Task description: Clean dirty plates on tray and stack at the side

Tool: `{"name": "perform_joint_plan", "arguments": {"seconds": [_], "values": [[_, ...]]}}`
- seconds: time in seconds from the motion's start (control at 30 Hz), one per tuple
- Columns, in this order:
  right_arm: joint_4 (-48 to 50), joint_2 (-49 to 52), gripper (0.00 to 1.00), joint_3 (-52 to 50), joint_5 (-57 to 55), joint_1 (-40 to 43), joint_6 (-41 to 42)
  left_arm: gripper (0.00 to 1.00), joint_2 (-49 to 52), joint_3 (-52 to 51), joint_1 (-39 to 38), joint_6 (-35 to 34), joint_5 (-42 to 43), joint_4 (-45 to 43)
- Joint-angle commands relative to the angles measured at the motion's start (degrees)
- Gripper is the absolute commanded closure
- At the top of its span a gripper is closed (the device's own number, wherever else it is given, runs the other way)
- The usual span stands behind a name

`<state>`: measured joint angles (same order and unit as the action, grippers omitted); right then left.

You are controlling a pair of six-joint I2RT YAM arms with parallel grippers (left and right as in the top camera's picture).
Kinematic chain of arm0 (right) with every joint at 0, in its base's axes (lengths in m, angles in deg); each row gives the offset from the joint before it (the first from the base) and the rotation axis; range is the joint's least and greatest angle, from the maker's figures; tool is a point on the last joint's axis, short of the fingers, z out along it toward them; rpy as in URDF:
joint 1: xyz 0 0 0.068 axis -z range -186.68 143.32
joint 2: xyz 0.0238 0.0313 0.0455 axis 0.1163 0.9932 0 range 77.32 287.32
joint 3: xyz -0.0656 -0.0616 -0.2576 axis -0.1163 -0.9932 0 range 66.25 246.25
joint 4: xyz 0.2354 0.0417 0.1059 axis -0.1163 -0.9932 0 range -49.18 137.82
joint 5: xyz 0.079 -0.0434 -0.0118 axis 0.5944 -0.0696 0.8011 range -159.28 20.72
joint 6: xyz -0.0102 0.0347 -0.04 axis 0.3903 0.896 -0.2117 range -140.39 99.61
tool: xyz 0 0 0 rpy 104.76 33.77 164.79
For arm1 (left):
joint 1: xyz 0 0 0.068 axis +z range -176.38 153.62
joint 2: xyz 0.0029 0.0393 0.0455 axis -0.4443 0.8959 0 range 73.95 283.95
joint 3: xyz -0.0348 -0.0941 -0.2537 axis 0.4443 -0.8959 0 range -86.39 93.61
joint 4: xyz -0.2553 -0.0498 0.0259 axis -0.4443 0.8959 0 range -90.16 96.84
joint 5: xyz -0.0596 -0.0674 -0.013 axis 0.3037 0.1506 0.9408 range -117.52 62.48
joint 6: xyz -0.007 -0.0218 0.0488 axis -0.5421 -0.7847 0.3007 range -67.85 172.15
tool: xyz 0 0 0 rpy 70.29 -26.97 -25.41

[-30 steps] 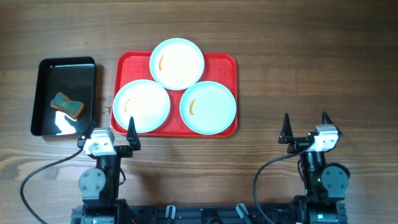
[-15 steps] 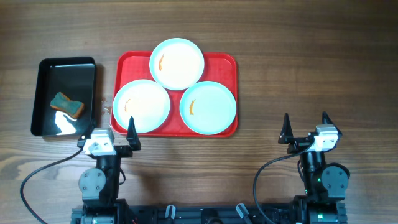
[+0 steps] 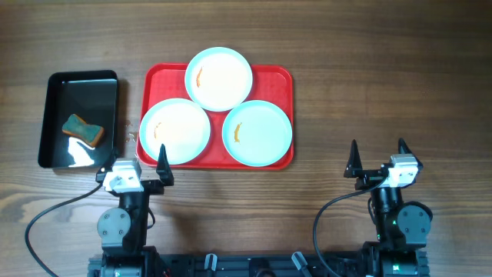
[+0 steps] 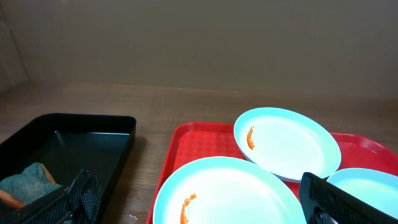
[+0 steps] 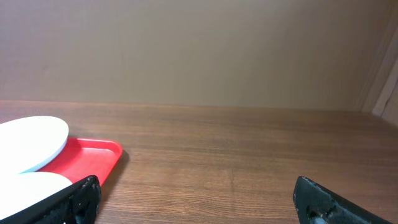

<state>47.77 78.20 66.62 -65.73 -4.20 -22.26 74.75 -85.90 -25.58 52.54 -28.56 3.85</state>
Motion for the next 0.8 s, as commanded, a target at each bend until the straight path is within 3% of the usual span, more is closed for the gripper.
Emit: {"name": "perform_joint_plan", "arguments": {"seconds": [0.0, 0.53, 0.67, 0.77], "values": [[0.13, -0.46, 0.0, -0.07, -0.83, 0.39, -0.96, 0.0, -0.37, -0.17, -0.22, 0.85, 0.11, 0.15], [0.13, -0.46, 0.0, -0.07, -0.83, 0.39, -1.01, 0.0, -0.37, -0.17, -0.22, 0.66, -0.7, -1.01], [0.13, -0.46, 0.0, -0.07, -0.83, 0.39, -1.01, 0.0, -0.37, -0.17, -0.33, -9.77, 19.19, -3.5], [0.13, -0.46, 0.0, -0.07, -0.83, 0.39, -0.98, 0.0, -0.37, -0.17, -0.33, -18.36, 41.22, -5.29]]}}
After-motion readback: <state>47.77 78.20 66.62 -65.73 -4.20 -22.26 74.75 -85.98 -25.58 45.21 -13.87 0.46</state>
